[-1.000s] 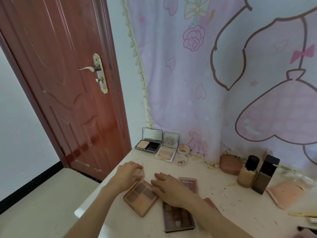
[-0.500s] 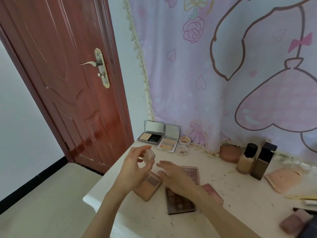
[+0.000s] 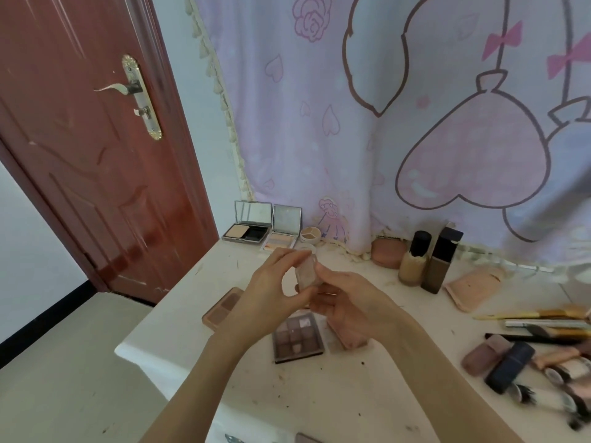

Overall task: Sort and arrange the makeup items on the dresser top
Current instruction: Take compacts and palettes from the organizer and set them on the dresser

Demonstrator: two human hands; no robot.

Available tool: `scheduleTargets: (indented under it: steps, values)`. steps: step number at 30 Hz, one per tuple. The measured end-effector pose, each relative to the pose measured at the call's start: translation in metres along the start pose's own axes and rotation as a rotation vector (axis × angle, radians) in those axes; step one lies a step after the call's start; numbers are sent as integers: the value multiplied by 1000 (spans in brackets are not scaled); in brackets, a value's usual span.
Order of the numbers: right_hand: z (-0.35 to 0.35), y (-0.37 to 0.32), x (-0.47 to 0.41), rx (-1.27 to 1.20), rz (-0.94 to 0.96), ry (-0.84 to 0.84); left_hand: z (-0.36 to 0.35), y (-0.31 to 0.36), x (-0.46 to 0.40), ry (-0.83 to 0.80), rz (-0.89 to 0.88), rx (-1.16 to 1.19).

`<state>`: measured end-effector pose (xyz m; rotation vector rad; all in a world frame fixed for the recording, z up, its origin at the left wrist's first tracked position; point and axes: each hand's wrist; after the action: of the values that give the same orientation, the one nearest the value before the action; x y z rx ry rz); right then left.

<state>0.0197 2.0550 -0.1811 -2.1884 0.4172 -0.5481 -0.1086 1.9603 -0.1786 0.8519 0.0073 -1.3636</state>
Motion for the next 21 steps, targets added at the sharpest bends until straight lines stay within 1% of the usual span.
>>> scheduleTargets:
  steps: [3, 7, 12, 16, 17, 21]
  values:
    - [8, -1, 3, -100, -38, -34, -3, 6, -2, -57, 18, 13]
    - [13, 1, 3, -61, -15, -55, -5, 12, -3, -117, 58, -21]
    - [17, 5, 3, -32, -20, -123, 2, 11, -3, -147, 110, 57]
    - [17, 7, -1, -34, -24, -155, 7, 10, -1, -166, 104, 67]
    - [17, 7, -1, -45, -22, -157, 7, 9, -1, -159, 108, 93]
    - [20, 6, -2, -111, -18, -170, 12, 5, 2, -139, 204, 322]
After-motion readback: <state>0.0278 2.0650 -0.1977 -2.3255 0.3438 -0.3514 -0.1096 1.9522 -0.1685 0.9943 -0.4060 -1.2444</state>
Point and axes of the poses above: each hand's wrist, its own x-axis away from the middle knuckle, its own z-axis out of the back of the hand, y = z × x, and after that the axes turned 8 degrees about -x, right-handed
